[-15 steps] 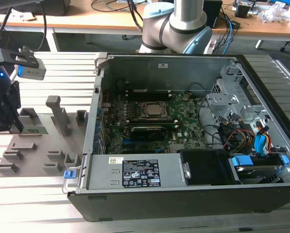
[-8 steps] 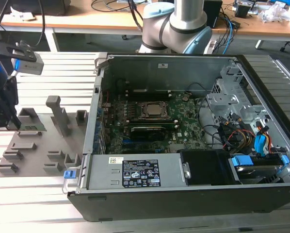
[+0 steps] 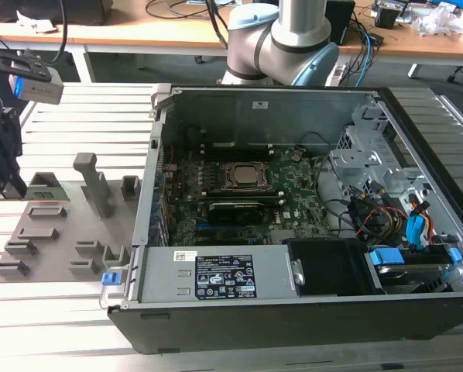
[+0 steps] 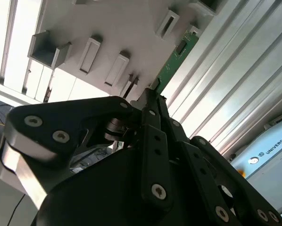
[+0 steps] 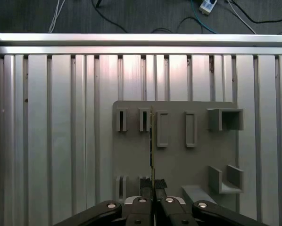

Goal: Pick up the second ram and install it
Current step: 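Pick up the second ram and move it above second insertion slot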

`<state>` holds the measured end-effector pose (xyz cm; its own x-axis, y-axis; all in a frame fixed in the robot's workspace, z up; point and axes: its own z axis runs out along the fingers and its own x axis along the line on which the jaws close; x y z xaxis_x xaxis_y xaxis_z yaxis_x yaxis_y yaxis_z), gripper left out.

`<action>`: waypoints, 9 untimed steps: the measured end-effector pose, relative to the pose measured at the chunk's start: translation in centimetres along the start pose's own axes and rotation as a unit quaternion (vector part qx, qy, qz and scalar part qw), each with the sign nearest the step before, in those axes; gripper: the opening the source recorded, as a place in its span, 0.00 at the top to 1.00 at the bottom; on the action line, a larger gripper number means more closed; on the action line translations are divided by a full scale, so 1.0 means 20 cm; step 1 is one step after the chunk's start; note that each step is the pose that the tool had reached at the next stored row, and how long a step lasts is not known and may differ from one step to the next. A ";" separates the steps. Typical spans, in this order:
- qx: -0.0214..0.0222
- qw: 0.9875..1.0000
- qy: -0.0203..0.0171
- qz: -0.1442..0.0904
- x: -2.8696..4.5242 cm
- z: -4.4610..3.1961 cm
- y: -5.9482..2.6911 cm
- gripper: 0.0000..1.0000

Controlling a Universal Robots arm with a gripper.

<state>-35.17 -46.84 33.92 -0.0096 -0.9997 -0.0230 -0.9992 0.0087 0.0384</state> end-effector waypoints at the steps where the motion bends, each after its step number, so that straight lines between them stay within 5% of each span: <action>1: 0.000 1.000 0.000 0.000 0.000 -0.011 0.000 0.87; 4: 0.000 1.000 0.000 0.000 -0.002 -0.094 0.004 0.87; 9: 0.000 1.000 0.000 0.000 -0.003 -0.133 0.005 0.87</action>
<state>-35.17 -46.84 36.58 -0.0097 -0.9997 -0.0230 -0.9992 0.0088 0.0384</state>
